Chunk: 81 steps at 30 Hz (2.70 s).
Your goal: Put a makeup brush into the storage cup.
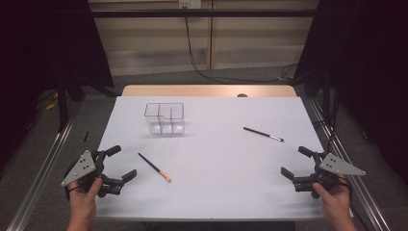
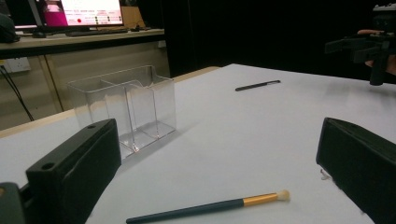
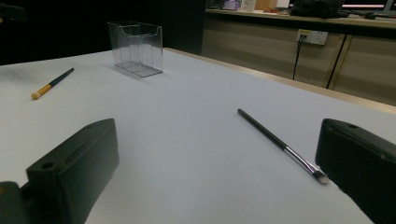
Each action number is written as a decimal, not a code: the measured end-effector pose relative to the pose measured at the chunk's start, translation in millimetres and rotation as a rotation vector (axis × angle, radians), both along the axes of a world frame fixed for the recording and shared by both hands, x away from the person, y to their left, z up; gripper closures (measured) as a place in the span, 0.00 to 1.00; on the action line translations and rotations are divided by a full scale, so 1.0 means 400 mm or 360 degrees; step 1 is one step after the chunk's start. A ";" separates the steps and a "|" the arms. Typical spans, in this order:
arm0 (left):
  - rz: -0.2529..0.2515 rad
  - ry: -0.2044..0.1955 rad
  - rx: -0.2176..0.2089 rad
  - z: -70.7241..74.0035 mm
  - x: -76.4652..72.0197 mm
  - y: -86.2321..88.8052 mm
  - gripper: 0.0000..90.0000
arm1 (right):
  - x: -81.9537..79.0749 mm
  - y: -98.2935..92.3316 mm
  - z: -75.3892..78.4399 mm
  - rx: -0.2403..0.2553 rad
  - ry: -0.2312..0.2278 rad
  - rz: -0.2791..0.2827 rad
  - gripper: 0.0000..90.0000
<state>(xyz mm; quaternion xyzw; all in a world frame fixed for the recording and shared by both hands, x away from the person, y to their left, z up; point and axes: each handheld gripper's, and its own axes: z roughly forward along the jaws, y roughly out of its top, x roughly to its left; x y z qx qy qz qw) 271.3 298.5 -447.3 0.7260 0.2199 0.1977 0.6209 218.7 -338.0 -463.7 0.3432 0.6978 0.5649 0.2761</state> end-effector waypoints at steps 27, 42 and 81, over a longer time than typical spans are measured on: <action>-0.0012 -0.0002 -0.0001 0.020 0.046 -0.045 0.00 | -0.004 0.004 -0.002 -0.0005 0.0003 0.0018 0.00; -0.0119 -0.0021 0.0089 0.033 0.097 -0.125 0.00 | -0.004 0.009 -0.003 -0.0043 -0.0002 0.0034 0.00; -0.0191 0.0215 0.0438 0.064 0.158 -0.188 0.00 | 0.002 0.019 -0.001 -0.0066 0.0002 0.0083 0.00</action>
